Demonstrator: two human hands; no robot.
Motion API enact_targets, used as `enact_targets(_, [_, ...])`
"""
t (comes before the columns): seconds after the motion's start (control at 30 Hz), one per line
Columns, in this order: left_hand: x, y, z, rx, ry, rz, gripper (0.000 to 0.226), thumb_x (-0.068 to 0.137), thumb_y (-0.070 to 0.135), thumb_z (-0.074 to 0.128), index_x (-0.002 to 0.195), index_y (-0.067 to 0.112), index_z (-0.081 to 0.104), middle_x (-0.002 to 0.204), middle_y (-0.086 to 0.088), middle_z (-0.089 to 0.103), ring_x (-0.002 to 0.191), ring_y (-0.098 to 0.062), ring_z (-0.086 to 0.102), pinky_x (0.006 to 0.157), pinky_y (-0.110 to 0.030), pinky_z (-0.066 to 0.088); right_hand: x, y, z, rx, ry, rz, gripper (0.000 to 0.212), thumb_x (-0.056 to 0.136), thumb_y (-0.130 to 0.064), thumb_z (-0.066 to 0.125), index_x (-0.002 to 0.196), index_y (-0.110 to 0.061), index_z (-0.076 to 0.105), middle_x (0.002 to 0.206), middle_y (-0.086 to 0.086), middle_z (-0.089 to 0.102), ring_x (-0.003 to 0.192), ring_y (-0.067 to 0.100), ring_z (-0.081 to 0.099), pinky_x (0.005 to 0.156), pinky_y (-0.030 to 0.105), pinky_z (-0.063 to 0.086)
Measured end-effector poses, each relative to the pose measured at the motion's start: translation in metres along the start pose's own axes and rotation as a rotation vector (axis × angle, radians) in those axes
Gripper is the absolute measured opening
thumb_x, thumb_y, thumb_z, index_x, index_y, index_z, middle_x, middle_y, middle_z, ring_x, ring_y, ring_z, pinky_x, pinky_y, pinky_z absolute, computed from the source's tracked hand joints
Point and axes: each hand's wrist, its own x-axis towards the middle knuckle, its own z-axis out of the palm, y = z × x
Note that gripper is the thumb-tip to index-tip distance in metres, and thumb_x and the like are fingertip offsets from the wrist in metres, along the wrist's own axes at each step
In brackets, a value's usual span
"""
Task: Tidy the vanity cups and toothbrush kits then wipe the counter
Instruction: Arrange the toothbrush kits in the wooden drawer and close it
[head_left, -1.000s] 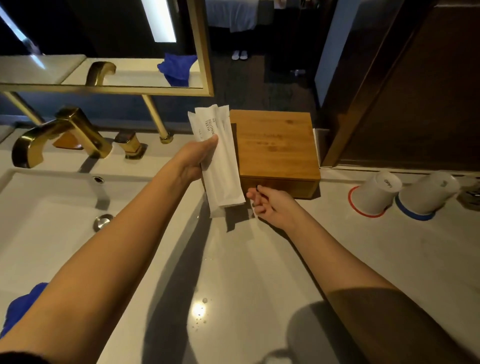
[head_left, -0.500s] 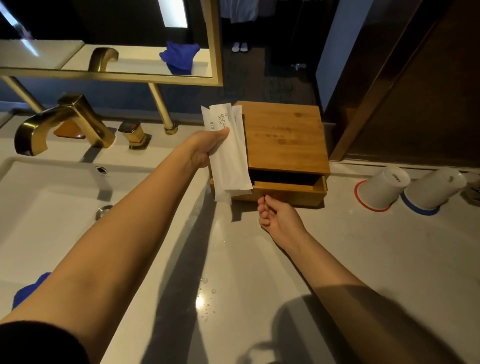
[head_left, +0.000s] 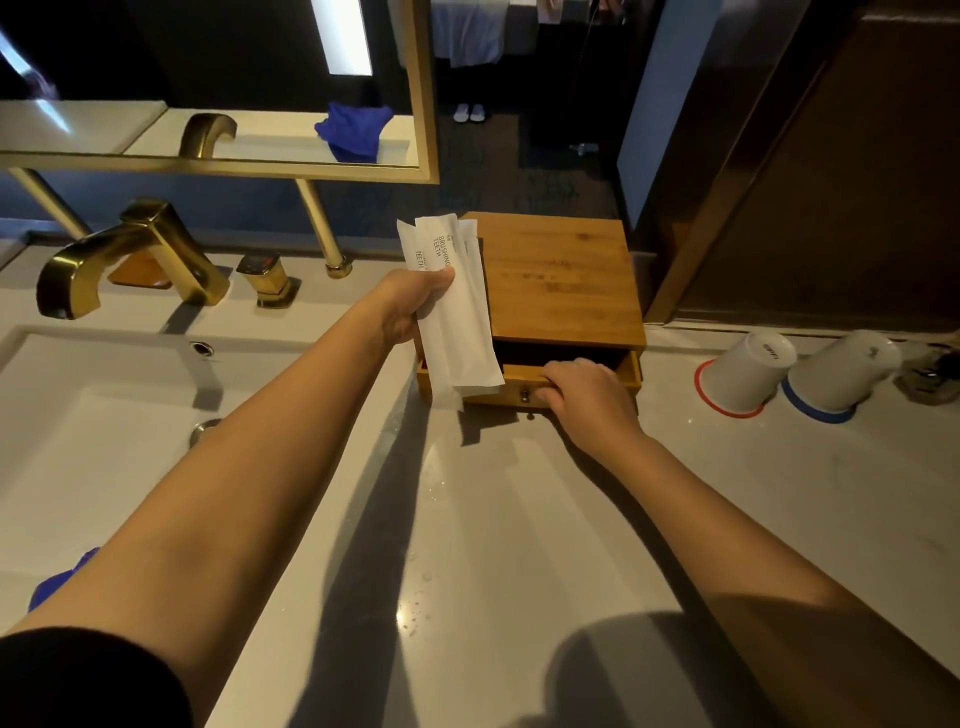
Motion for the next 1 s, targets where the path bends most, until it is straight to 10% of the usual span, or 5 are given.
enact_targets(0.47, [0.005, -0.003, 0.002, 0.004, 0.017, 0.018, 0.031, 0.086, 0.024, 0.061, 0.113, 0.021, 0.045, 0.097, -0.003, 0.060, 0.087, -0.022, 0.064, 0.057, -0.035, 0.055, -0.075, -0.005, 0.015, 0.105, -0.038, -0.076, 0.015, 0.094, -0.028, 0.053, 0.094, -0.017, 0.065, 0.093, 0.000, 0.065, 0.090, 0.016, 0.056, 0.080, 0.028, 0.044])
enact_targets(0.83, [-0.001, -0.007, 0.004, -0.012, 0.023, 0.091, 0.039, 0.085, 0.025, 0.063, 0.120, 0.018, 0.047, 0.116, -0.009, 0.059, 0.097, -0.025, 0.063, 0.083, -0.044, 0.054, -0.103, -0.006, 0.026, 0.120, -0.007, -0.088, 0.020, 0.094, -0.031, 0.053, 0.105, -0.021, 0.066, 0.104, -0.002, 0.067, 0.098, 0.013, 0.056, 0.086, 0.024, 0.044])
enact_targets(1.0, [-0.025, -0.012, 0.003, -0.156, -0.036, 0.073, 0.033, 0.081, 0.024, 0.068, 0.111, 0.021, 0.055, 0.109, -0.008, 0.065, 0.088, -0.021, 0.068, 0.058, -0.035, 0.059, -0.099, -0.006, 0.016, 0.204, -0.122, -0.052, 0.024, 0.092, -0.036, 0.054, 0.110, -0.024, 0.064, 0.105, -0.005, 0.066, 0.097, 0.009, 0.055, 0.082, 0.021, 0.046])
